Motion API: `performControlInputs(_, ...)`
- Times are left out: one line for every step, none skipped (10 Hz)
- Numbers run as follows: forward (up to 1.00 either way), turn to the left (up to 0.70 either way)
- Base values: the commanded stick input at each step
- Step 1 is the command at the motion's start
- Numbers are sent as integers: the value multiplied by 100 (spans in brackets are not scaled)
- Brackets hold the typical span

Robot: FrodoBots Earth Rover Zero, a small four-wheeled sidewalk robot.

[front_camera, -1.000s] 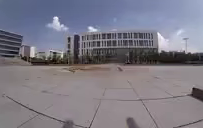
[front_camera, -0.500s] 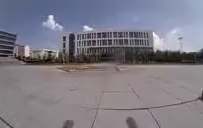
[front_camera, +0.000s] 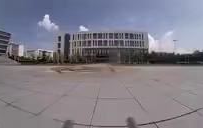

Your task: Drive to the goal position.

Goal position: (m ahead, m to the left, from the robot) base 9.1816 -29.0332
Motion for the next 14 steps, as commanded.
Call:
performControlInputs(70, 0)
performControlInputs(70, 0)
performControlInputs(70, 0)
performControlInputs(70, -18)
performControlInputs(70, -30)
performControlInputs(70, -32)
performControlInputs(70, -32)
performControlInputs(70, -32)
performControlInputs(70, -32)
performControlInputs(70, -32)
performControlInputs(70, -32)
performControlInputs(70, -32)
performControlInputs(70, -32)
performControlInputs(70, -32)
